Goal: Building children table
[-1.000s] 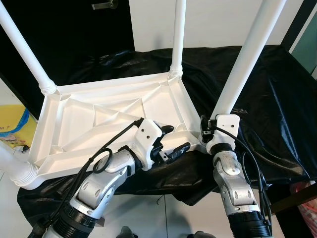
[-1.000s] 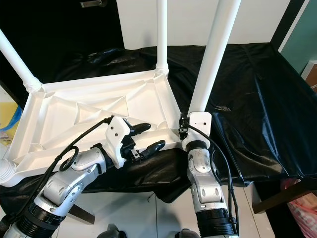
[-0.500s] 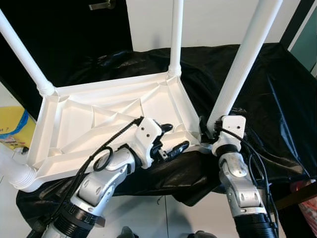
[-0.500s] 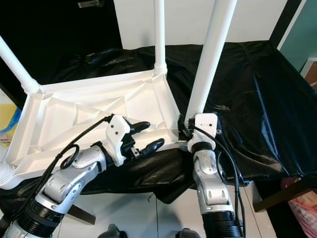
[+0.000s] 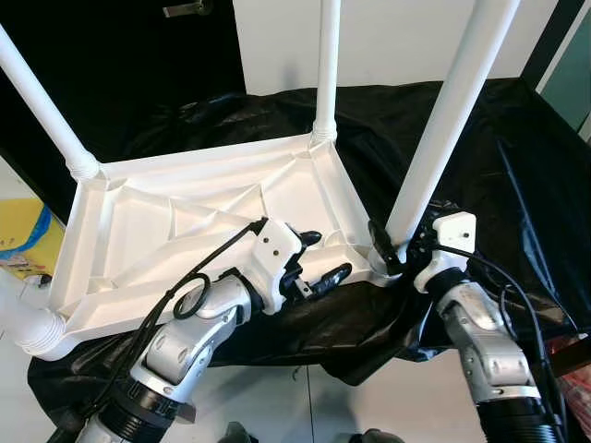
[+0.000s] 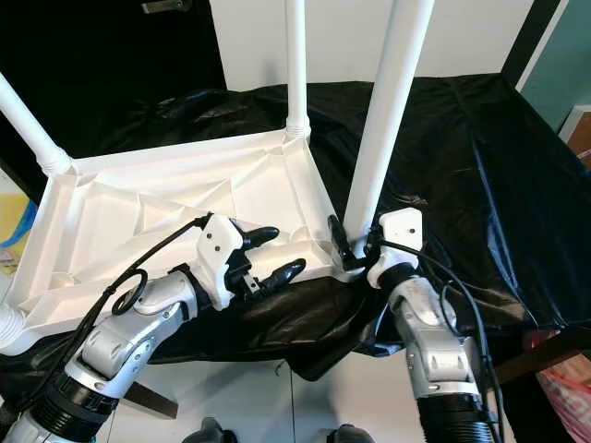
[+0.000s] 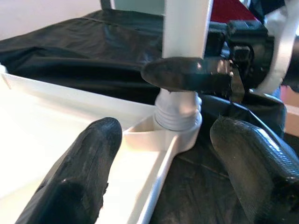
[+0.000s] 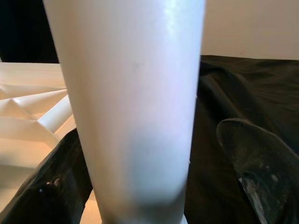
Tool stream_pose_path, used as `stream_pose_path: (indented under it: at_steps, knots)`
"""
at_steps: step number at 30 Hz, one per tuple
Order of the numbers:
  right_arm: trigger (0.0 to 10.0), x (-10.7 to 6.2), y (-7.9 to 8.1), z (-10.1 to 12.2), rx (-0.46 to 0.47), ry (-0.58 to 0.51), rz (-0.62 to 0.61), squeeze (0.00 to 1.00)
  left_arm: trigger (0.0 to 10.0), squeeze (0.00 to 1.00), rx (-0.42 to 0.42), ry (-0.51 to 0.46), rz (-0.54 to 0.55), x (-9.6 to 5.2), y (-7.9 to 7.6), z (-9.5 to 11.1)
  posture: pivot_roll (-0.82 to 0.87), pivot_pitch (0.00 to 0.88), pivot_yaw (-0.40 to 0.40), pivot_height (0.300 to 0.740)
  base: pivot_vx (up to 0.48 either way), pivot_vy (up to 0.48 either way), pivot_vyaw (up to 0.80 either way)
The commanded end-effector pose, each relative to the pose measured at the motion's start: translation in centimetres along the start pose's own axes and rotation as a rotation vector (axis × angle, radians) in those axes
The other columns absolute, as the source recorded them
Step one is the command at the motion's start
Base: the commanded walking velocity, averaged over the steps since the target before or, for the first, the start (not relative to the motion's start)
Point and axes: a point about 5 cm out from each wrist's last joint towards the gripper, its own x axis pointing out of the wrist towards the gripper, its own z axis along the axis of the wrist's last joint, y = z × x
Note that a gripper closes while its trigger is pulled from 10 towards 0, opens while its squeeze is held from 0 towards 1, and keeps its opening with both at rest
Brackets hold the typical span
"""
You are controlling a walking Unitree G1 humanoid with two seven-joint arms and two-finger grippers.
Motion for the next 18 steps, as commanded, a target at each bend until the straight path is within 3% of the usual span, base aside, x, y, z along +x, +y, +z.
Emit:
stream_pose_path:
  at_steps: [1, 4, 9, 15, 16, 18]
  knots:
    - [10.0, 0.2, 0.2, -0.3, 0.009, 0.004, 0.064, 0.00, 10.0, 0.00, 0.015, 0.026, -0.138, 0.0, -0.9, -0.5, -0.08, 0.076, 0.034, 0.740, 0.000, 0.000, 0.00]
    - [10.0, 0.6, 0.1, -0.4, -0.005, 0.014, 0.118, 0.00, 10.0, 0.00, 0.021, 0.035, -0.153, 0.1, -1.2, -0.7, -0.07, 0.073, 0.041, 0.740, 0.000, 0.000, 0.00]
    - [10.0, 1.3, 0.0, -0.9, -0.024, 0.061, 0.308, 0.00, 10.0, 0.00, 0.041, 0.052, -0.193, 0.3, -2.0, -0.9, -0.06, 0.067, 0.050, 0.740, 0.000, 0.000, 0.00]
    - [10.0, 1.9, -0.2, -0.9, -0.042, 0.073, 0.379, 0.00, 10.0, 0.00, 0.044, 0.053, -0.200, 0.4, -2.2, -0.8, -0.06, 0.061, 0.054, 0.740, 0.000, 0.000, 0.00]
    - [6.7, 2.3, -0.3, -1.0, -0.061, 0.080, 0.399, 0.00, 10.0, 0.00, 0.045, 0.051, -0.199, 0.4, -2.2, -0.8, -0.06, 0.060, 0.055, 0.740, 0.000, 0.000, 0.00]
    - [6.7, 2.3, -0.3, -1.0, -0.061, 0.080, 0.399, 0.00, 10.0, 0.00, 0.045, 0.051, -0.199, 0.4, -2.2, -0.8, -0.06, 0.060, 0.055, 0.740, 0.000, 0.000, 0.00]
